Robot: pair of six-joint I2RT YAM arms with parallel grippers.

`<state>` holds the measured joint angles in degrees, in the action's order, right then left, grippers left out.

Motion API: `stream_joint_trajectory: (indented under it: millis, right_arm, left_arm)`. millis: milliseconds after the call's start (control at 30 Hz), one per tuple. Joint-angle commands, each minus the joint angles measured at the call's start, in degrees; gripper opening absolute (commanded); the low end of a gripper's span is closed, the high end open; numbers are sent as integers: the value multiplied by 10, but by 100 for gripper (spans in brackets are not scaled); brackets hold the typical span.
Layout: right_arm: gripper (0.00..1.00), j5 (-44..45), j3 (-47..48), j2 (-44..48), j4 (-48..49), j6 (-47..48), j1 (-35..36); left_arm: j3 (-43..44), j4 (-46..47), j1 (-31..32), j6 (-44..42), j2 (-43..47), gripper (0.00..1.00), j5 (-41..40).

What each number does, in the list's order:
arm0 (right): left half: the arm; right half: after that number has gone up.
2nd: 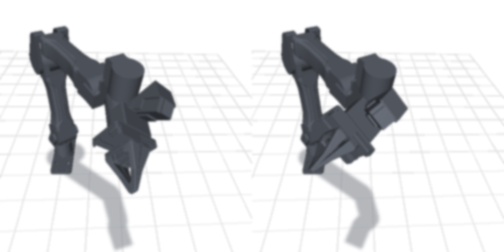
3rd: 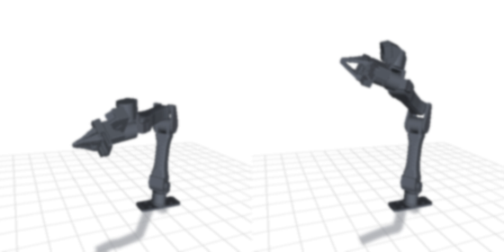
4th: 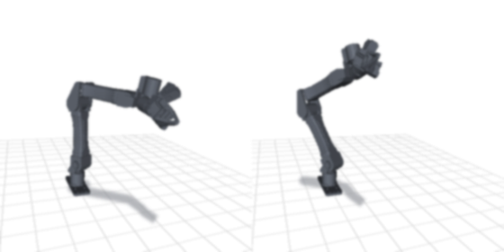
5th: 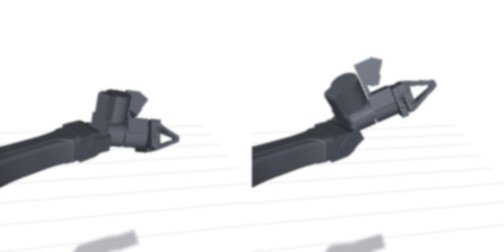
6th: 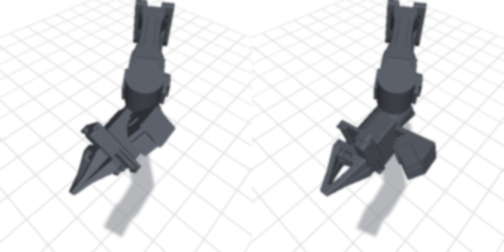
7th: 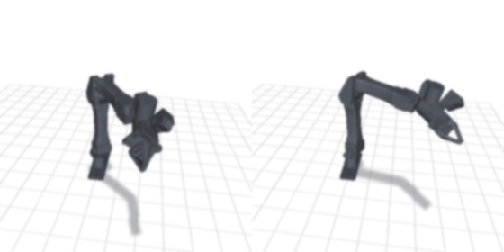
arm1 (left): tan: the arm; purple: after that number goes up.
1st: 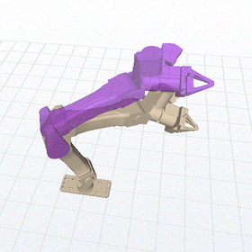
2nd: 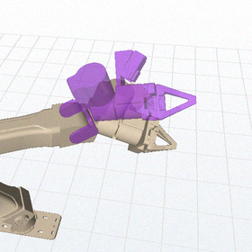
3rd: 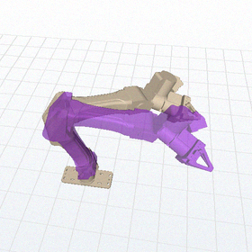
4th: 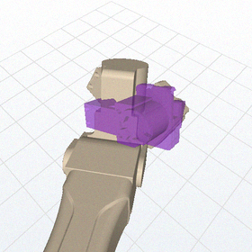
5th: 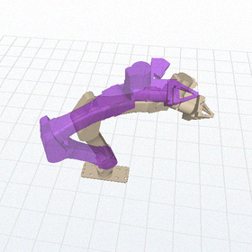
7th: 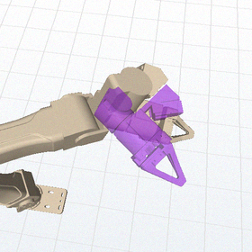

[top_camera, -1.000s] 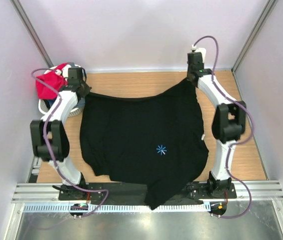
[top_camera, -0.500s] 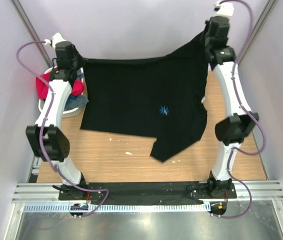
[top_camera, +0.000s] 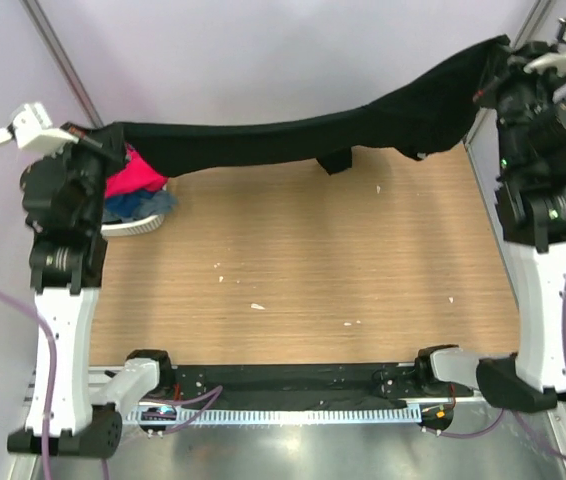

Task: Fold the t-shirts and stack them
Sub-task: Fold the tshirt

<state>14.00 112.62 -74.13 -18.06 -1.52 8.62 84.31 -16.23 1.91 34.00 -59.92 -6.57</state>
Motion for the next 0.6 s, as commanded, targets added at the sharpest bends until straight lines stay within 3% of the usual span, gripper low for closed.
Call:
stream_joint_trajectory:
  millis: [0,167,367,567]
  right_arm:
    - [1,-28,-43,75,45,6,1]
    - [1,-65,-29,158,1,-2,1]
    - [1,-55,150,146,-116,35,-11]
    - [1,-113,228,131,-118,17,-78]
  left_arm:
    - [-36,28,0,-12,94,0,-10]
    - [-20,7,0,-3,187,0,12]
    - [100,-64,0,-11,226,0,19]
    - [182,-95,-3,-33,226,0,-10]
